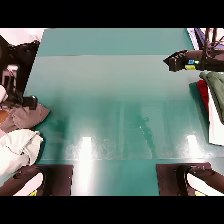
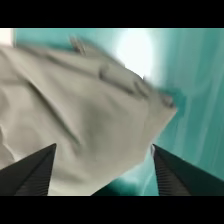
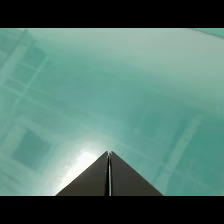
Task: Fold the shirts.
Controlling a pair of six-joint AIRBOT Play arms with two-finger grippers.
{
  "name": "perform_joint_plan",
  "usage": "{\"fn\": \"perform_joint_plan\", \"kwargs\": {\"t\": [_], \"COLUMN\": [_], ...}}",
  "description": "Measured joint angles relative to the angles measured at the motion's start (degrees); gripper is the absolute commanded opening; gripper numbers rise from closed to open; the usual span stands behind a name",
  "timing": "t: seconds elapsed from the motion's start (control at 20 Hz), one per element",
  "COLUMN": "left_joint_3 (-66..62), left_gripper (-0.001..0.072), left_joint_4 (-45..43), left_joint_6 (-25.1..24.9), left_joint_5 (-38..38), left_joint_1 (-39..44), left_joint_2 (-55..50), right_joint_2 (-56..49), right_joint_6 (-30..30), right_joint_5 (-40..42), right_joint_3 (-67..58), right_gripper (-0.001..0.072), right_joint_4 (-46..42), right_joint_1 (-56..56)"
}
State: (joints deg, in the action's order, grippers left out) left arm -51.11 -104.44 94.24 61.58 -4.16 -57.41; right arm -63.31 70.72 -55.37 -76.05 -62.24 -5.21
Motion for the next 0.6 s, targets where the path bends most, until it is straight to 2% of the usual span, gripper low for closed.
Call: {"fn": "perform_joint_plan", "kwargs": {"t": [0.2, 0.25, 0.35, 0.4, 0.6], "left_joint_3": [3.08, 3.41, 3.78, 3.82, 1.68], "left_gripper": [0.0701, 0.0573, 0.0063, 0.0033, 0.0032], "left_joint_4": [-3.21, -3.63, -4.33, -4.48, -4.11], "left_joint_6": [2.64, 3.17, 3.85, 4.02, 3.43], "left_joint_5": [-1.25, -1.42, -1.86, -2.10, -2.36], "left_joint_1": [-0.02, 0.00, -0.02, -0.02, -0.02], "left_joint_2": [-4.35, -5.51, -7.23, -7.72, -8.17], "right_joint_2": [0.00, 0.00, 0.00, 0.00, 0.31], "right_joint_6": [-0.02, -0.02, -0.02, -0.02, -0.02], "right_joint_5": [-0.66, -1.03, -1.84, -2.29, -3.10], "right_joint_3": [0.00, 0.00, 0.00, 0.00, 0.00], "right_gripper": [0.0016, 0.0016, 0.0016, 0.0016, 0.0016], "right_joint_4": [0.63, 0.76, 0.98, 1.01, 1.11], "right_joint_1": [0.00, 0.00, 0.00, 0.00, 0.00]}}
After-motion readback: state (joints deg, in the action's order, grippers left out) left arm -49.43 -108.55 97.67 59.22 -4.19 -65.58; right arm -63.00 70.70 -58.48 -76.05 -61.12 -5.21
